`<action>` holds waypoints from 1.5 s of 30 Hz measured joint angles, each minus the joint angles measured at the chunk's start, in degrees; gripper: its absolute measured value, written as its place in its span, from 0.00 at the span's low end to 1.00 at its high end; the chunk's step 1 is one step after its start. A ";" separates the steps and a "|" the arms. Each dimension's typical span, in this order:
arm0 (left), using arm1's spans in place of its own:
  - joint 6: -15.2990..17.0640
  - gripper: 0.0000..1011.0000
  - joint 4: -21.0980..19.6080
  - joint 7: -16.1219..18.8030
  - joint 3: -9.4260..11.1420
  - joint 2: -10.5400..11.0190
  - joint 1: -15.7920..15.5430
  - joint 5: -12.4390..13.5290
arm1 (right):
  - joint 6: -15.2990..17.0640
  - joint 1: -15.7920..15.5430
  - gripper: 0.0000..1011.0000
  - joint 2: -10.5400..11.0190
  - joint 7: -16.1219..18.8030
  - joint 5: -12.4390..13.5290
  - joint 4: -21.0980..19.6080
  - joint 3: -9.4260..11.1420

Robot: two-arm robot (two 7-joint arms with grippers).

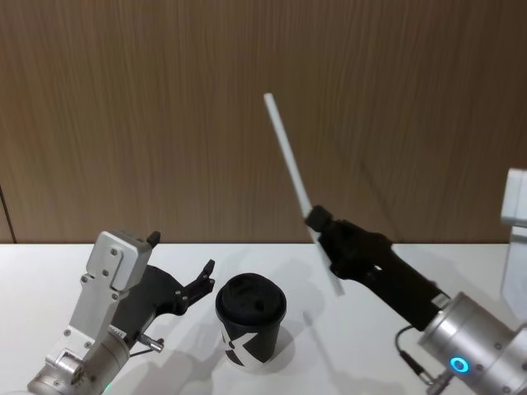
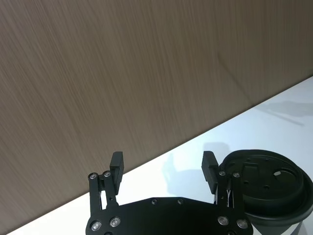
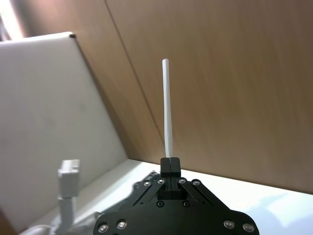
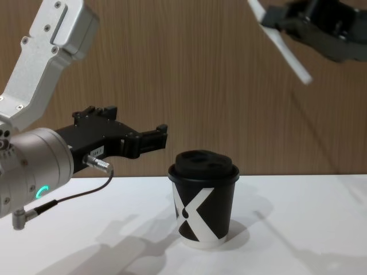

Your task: Pick up the straw with one hand, pass it to the other hand, and insert it into the cup.

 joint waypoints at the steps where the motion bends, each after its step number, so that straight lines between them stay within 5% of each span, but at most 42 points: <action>1: 0.00 0.99 0.00 0.00 0.00 0.00 0.00 0.00 | 0.23 0.15 0.00 -0.17 0.28 0.45 0.09 -0.23; 20: 0.00 0.99 0.00 0.00 0.00 0.00 0.00 0.00 | 5.44 2.87 0.00 -3.88 3.14 7.18 2.54 -6.50; 45: 0.01 0.99 -0.33 -0.32 -0.65 -0.02 0.28 -0.69 | 5.50 3.61 0.00 -3.44 3.89 9.12 4.31 -7.56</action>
